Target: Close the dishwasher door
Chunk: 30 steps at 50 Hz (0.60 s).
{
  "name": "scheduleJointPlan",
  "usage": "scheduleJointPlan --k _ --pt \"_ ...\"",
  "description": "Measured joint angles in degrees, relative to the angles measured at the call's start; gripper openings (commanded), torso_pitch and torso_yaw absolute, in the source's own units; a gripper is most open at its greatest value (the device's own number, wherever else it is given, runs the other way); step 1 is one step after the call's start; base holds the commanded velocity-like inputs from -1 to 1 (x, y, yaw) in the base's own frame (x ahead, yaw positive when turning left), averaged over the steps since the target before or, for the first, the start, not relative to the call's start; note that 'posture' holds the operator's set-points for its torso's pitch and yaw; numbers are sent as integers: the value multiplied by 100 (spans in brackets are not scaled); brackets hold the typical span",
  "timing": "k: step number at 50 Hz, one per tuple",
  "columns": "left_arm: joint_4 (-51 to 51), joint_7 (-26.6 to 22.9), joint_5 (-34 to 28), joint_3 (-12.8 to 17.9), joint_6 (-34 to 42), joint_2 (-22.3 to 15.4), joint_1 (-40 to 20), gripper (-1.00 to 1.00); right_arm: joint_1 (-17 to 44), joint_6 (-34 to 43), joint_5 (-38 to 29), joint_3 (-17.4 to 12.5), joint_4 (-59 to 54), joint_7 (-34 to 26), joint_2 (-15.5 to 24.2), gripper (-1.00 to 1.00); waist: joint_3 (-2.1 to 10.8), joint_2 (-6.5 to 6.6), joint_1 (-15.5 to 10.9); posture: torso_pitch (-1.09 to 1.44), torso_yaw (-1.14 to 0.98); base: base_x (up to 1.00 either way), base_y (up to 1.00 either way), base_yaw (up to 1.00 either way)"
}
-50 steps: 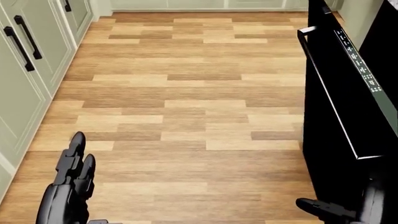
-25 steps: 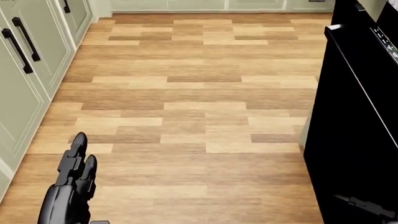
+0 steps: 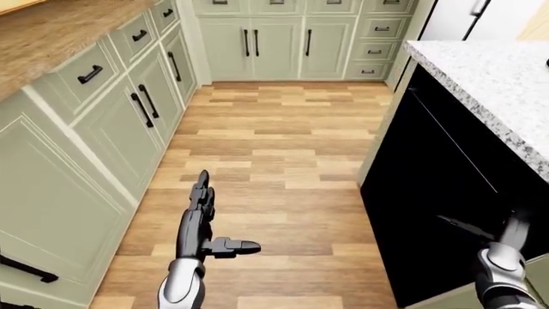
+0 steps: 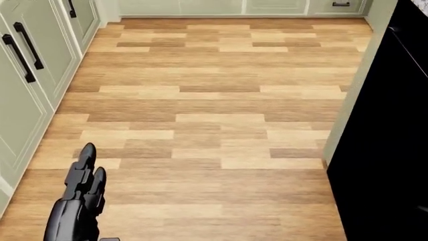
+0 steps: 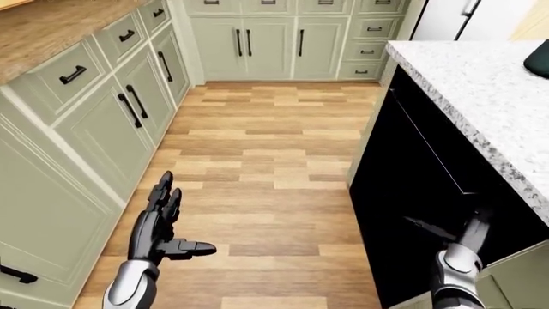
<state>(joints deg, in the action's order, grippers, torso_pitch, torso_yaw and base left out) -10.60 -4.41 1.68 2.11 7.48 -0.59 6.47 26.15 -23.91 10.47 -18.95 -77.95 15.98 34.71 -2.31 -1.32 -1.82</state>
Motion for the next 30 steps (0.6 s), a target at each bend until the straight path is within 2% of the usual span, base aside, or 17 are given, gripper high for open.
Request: scheduleJointPlan --k 6,10,30 --pt "-41 3 -8 -7 0 0 16 100 23 -30 155 -59 160 33 282 100 14 -103 41 0 0 0 0 0" --pt "-60 2 -8 -21 1 3 27 100 22 68 188 -31 173 -67 328 100 10 -164 37 0 0 0 0 0" --pt "-84 7 -14 -12 3 1 57 100 16 119 246 -29 231 -106 369 100 33 -194 -8 0 0 0 0 0"
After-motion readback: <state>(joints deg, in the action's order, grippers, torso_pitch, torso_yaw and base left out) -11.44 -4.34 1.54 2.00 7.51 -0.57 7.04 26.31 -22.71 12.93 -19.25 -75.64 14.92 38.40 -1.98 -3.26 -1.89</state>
